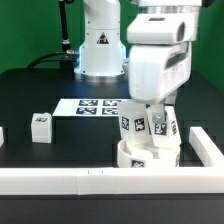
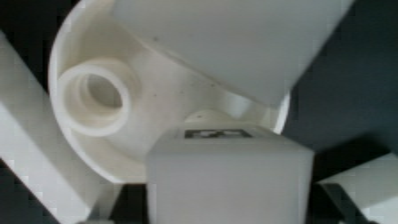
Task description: Assemble stool
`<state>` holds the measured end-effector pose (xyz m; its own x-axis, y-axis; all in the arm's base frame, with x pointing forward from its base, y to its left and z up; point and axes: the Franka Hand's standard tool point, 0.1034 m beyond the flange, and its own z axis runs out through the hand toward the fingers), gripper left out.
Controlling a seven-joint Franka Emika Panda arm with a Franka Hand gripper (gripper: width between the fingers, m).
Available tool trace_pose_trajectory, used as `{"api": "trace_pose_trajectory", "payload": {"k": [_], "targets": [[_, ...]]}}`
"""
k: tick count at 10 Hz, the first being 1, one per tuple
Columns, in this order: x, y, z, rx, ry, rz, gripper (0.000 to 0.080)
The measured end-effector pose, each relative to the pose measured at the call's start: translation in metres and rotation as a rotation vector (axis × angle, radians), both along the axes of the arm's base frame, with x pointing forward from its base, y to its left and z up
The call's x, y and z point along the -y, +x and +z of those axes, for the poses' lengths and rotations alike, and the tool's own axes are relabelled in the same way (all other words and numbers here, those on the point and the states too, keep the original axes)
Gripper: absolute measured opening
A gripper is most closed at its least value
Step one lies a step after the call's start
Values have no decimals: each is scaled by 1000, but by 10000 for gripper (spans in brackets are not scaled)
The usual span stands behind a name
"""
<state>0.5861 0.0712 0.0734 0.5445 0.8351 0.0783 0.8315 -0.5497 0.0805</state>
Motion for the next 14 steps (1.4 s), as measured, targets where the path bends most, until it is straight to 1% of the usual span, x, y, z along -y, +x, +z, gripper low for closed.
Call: {"api": "trace_pose_trajectory", "payload": {"k": [1, 3, 5, 7, 8, 9, 10, 11, 13, 14], "targets": [[0, -1, 0, 34, 25, -122, 337], [-1, -1, 0, 29, 47, -285, 337], [-1, -2, -1, 19, 83, -526, 337], [-3, -3, -1, 1, 133, -780, 337], [-5, -3, -1, 3, 177, -963, 337], [-7, -2, -1, 13, 217, -1095, 337], [-12, -1, -1, 20, 243, -1182, 337], [-17, -1, 0, 23, 261, -1252, 337], [-17, 2, 3, 9, 307, -1435, 337], [-18, 2, 3, 6, 316, -1470, 337]]}}
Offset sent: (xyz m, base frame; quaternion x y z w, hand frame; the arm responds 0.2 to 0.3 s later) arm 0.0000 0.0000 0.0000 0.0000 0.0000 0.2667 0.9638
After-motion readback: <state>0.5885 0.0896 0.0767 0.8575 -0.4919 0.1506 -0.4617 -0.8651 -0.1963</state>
